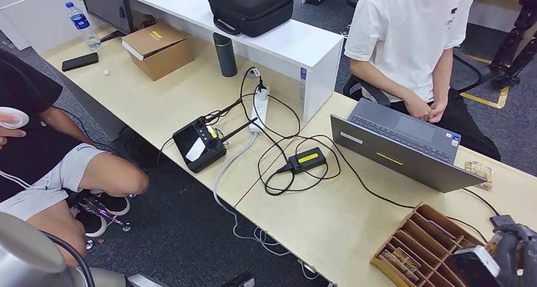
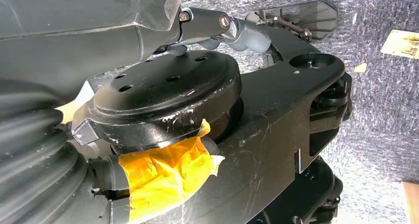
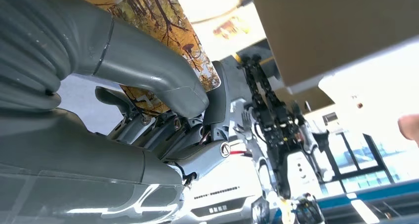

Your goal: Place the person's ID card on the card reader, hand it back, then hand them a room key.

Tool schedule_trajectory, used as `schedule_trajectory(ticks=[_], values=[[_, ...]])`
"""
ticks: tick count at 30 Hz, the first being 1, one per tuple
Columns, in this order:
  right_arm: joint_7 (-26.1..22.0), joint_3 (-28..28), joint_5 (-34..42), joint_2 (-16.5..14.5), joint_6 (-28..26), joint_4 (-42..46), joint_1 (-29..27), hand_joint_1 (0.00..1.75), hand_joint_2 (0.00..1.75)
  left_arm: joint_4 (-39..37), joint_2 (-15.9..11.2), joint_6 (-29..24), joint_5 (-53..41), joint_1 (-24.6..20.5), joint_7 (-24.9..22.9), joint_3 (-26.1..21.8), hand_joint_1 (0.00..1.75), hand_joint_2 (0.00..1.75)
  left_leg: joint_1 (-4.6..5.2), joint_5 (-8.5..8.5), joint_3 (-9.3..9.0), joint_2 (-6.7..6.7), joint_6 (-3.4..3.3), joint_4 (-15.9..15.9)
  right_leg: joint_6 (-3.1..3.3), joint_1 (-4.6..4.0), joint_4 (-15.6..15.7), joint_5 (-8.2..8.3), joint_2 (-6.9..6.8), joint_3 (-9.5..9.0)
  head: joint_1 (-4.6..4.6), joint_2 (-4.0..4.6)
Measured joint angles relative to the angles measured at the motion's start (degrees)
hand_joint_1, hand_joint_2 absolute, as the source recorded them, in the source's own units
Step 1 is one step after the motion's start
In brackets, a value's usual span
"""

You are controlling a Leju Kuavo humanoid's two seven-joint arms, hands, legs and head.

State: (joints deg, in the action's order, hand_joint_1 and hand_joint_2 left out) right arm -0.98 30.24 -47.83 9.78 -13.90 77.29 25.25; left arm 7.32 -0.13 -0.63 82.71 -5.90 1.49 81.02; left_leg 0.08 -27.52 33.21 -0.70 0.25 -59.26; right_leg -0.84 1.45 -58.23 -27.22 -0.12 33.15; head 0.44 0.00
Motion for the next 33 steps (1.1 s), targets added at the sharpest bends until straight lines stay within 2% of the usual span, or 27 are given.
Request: schedule_trajectory(ticks=[9, 14, 20, 33], values=[[2.5, 0.6, -0.8, -2.0, 1.0, -4.3, 10.0, 1.75, 1.75, 0.0, 0.0, 0.1, -0.7, -0.1, 0.4, 1.2, 0.0, 1.75, 0.01, 0.1, 0.06, -0.01, 0.0, 0.0, 0.01, 0.01, 0.0, 0.06, -0.01, 0.06, 0.01, 0.0], [5.4, 1.4, -5.6, -4.8, -1.5, -12.2, 19.1, 1.75, 1.75, 0.0, 0.0, 0.2, -1.9, -0.4, 0.4, 2.2, 0.0, 1.75, 0.01, 0.2, 0.1, 0.04, 0.06, 0.0, 0.03, 0.01, -0.1, 0.19, 0.07, 0.17, -0.01, 0.0], [7.0, 2.2, -9.7, -8.3, -4.0, -21.6, 26.1, 1.75, 1.75, 0.0, 0.1, 0.2, -2.9, -0.9, 0.1, 3.0, 0.0, 1.75, 0.0, 0.25, 0.1, 0.03, 0.07, 0.0, 0.04, 0.01, -0.1, 0.22, 0.06, 0.17, 0.01, 0.0], [8.7, 3.3, -12.3, -12.7, -5.7, -32.9, 32.2, 1.75, 1.75, 0.0, 0.7, -0.7, -3.9, -1.5, -0.3, 4.0, 0.0, 1.75, 0.01, 0.25, 0.11, 0.02, 0.06, 0.0, 0.03, 0.02, -0.1, 0.24, 0.05, 0.17, 0.0, 0.0]])
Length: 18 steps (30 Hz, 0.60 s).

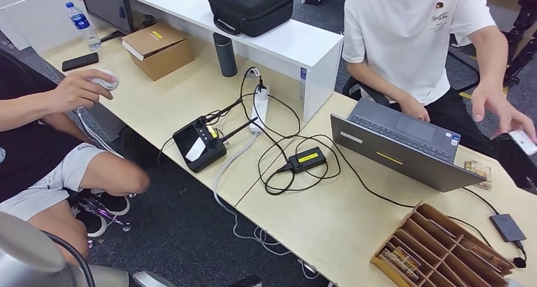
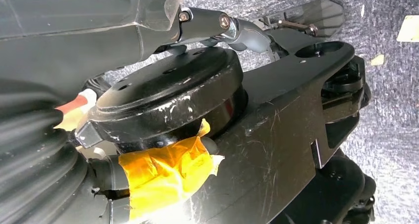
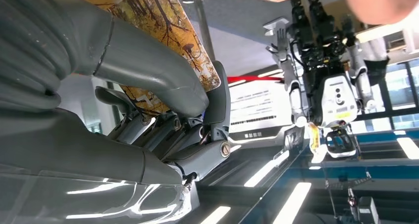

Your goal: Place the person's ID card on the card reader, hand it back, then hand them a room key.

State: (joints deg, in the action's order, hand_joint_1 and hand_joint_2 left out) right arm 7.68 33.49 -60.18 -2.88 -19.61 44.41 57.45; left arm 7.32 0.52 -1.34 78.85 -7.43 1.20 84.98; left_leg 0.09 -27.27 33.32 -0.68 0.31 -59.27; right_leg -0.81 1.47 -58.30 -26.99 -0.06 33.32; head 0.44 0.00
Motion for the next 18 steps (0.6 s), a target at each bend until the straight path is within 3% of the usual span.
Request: schedule_trajectory(ticks=[7, 16, 18], values=[[0.1, 0.4, -0.7, -2.8, -0.2, -6.4, 1.9, 1.75, 1.75, 0.0, 0.7, -1.0, 0.0, 0.0, 0.1, 0.0, 0.0, 1.75, 0.01, 0.02, -0.01, -0.04, -0.03, 0.0, 0.0, 0.0, 0.0, 0.01, -0.02, 0.0, 0.01, 0.0], [-0.4, 0.4, -0.5, -3.9, -0.2, -9.4, 2.3, 1.75, 1.75, -0.1, 0.8, -0.9, 0.1, 0.0, 0.2, 0.0, 0.0, 1.75, 0.04, 0.02, 0.01, -0.07, -0.03, 0.0, 0.0, 0.02, 0.0, 0.01, -0.05, 0.0, 0.0, 0.0], [-0.6, 0.4, -0.4, -3.9, -0.2, -9.6, 2.3, 0.87, 1.75, -0.1, 0.8, -0.9, 0.1, 0.0, 0.2, 0.0, 0.0, 1.75, 0.05, 0.02, 0.0, -0.07, -0.03, 0.0, 0.0, 0.03, 0.0, 0.01, -0.05, 0.0, 0.0, 0.0]])
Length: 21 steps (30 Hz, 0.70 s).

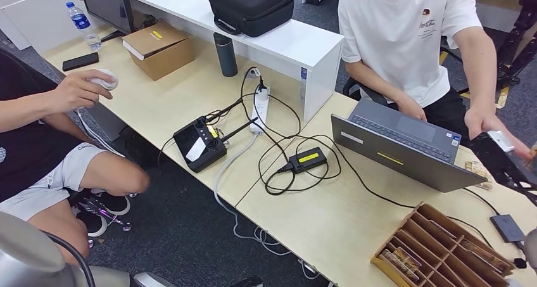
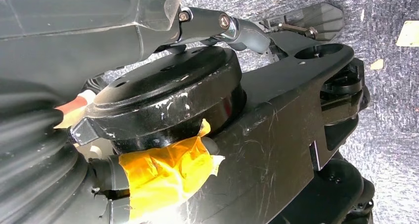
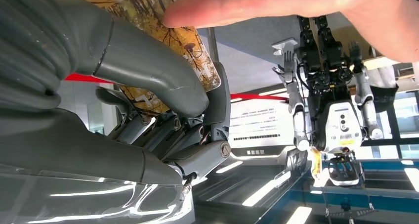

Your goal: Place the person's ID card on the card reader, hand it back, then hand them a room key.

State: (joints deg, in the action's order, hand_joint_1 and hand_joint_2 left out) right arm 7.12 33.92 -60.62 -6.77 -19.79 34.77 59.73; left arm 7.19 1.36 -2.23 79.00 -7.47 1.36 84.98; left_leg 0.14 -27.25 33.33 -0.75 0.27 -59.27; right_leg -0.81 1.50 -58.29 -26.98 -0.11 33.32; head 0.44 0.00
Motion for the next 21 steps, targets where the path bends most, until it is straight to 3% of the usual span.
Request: schedule_trajectory(ticks=[2, 21], values=[[-0.1, 0.0, 0.0, 0.0, 0.1, -0.2, 0.0, 0.0, 1.75, 0.0, 0.0, 0.0, 0.0, 0.0, 0.0, 0.0, 0.0, 1.75, 0.01, 0.0, 0.0, 0.0, 0.0, 0.0, 0.0, 0.0, 0.0, 0.0, 0.0, 0.0, -0.01, 0.0], [0.0, 0.0, -0.3, -0.3, 0.6, -0.2, 0.0, 0.0, 1.75, 0.0, 0.2, -0.7, 0.1, -0.2, -0.9, 0.0, 0.0, 1.75, 0.02, 0.0, -0.01, 0.01, 0.0, 0.0, 0.0, 0.01, 0.0, 0.0, 0.01, 0.01, 0.01, 0.0]])
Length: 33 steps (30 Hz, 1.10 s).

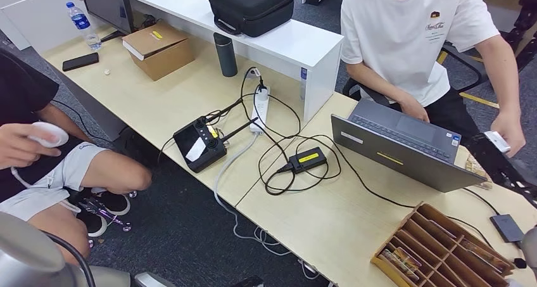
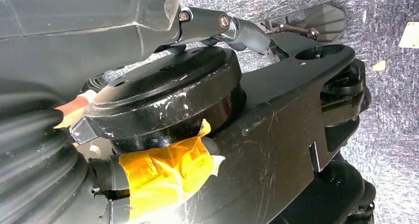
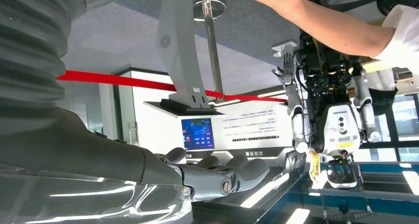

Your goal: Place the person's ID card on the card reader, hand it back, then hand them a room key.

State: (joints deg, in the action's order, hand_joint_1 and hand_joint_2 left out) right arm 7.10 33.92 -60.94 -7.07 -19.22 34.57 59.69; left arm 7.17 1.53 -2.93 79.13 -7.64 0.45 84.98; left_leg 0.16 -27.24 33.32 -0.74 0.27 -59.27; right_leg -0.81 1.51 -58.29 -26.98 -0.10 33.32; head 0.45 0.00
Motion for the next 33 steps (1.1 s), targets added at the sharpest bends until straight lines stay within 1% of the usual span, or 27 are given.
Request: schedule_trajectory(ticks=[4, 7, 9, 14, 16, 19, 21, 24, 26, 29, 31, 33], values=[[0.0, 0.0, -0.6, 0.4, 0.0, 0.4, -0.1, 0.0, 1.75, 0.0, 0.0, 0.0, 0.5, 0.0, 0.0, 0.0, 0.0, 1.75, 0.0, 0.0, 0.0, 0.0, 0.0, 0.0, 0.0, 0.0, 0.0, 0.0, 0.0, 0.02, 0.0, 0.0], [0.0, -0.5, 0.1, 2.2, -0.2, 1.1, -0.2, 0.0, 1.75, 0.0, 0.0, -0.2, 1.1, 0.1, 0.0, 0.0, 0.0, 1.75, 0.01, 0.0, 0.0, -0.02, 0.0, 0.0, 0.0, 0.01, 0.0, 0.0, -0.02, 0.02, 0.01, 0.0], [-0.2, -1.3, 0.9, 4.4, -0.2, 1.4, -0.2, 0.0, 1.75, 0.0, 0.0, -0.2, 1.5, 0.2, 0.1, 0.0, 0.0, 1.75, 0.03, 0.01, 0.01, -0.11, -0.02, -0.1, -0.01, 0.02, 0.0, 0.0, -0.12, 0.0, 0.01, 0.0], [-1.3, -4.1, 1.9, 11.5, -0.1, 1.5, -0.2, 0.0, 1.75, 0.0, -0.4, 0.9, 2.3, 0.7, 0.7, 0.0, 0.0, 1.75, 0.07, 0.03, 0.16, -0.3, -0.08, -0.1, -0.04, 0.06, 0.0, 0.01, -0.35, -0.04, -0.01, 0.0], [-1.4, -4.8, 2.1, 13.4, -0.2, 1.4, -0.3, 0.0, 1.75, 0.0, -0.6, 1.3, 2.4, 0.8, 0.9, 0.0, 0.0, 1.75, 0.12, 0.01, 0.15, -0.13, -0.11, -0.1, -0.09, 0.11, 0.0, 0.06, -0.18, 0.02, 0.0, 0.0], [-0.1, -5.8, 2.1, 16.4, -0.4, 1.4, -0.9, 0.0, 1.75, 0.0, -0.8, 1.4, 3.0, 0.8, 0.9, 0.0, 0.0, 1.75, 0.22, 0.0, 0.11, 0.06, -0.16, -0.2, -0.19, 0.14, 0.1, 0.14, 0.06, 0.14, 0.03, 0.0], [0.5, -7.0, 2.4, 19.8, -0.7, 1.4, -1.7, 0.0, 1.75, 0.0, -0.8, 1.6, 3.7, 0.9, 0.9, 0.0, 0.0, 1.75, 0.22, 0.08, 0.2, -0.31, -0.26, -0.2, -0.26, 0.13, 0.1, 0.1, -0.33, 0.1, 0.01, 0.0], [0.7, -9.9, 2.9, 26.4, -1.3, 0.9, -3.6, 0.0, 1.75, 0.0, -1.1, 2.1, 4.4, 1.1, 0.9, -0.1, 0.0, 1.75, 0.19, 0.17, 0.35, -0.86, -0.4, -0.2, -0.39, 0.14, 0.1, 0.02, -0.94, -0.02, -0.01, 0.0], [1.2, -12.1, 2.6, 30.9, -1.9, 0.5, -5.5, 0.0, 1.75, 0.0, -1.3, 2.5, 4.7, 1.2, 0.8, -0.1, 0.0, 1.75, 0.19, 0.15, 0.39, -0.91, -0.43, -0.2, -0.4, 0.15, 0.2, 0.01, -0.98, -0.08, -0.01, 0.0], [2.4, -14.7, 2.5, 36.7, -2.5, -0.3, -8.9, 0.0, 1.75, 0.0, -1.5, 3.0, 4.9, 1.3, 0.6, -0.2, 0.0, 1.75, 0.22, 0.06, 0.38, -0.78, -0.56, -0.2, -0.43, 0.2, 0.2, 0.02, -0.86, -0.04, 0.0, 0.0], [3.2, -16.4, 3.5, 40.6, -3.2, -0.8, -12.5, 0.0, 1.75, 0.0, -1.6, 3.0, 5.0, 1.3, 0.3, -0.2, 0.0, 1.75, 0.21, -0.03, 0.32, -0.78, -0.69, -0.3, -0.51, 0.18, 0.3, -0.02, -0.87, -0.12, 0.0, 0.0], [3.5, -19.4, 5.2, 44.5, -4.4, -1.5, -18.3, 0.0, 1.75, 0.0, -1.6, 3.0, 5.2, 1.4, 0.0, -0.2, 0.0, 1.75, 0.15, -0.08, 0.3, -1.05, -0.77, -0.3, -0.66, 0.13, 0.4, -0.14, -1.17, -0.33, -0.01, 0.0]])
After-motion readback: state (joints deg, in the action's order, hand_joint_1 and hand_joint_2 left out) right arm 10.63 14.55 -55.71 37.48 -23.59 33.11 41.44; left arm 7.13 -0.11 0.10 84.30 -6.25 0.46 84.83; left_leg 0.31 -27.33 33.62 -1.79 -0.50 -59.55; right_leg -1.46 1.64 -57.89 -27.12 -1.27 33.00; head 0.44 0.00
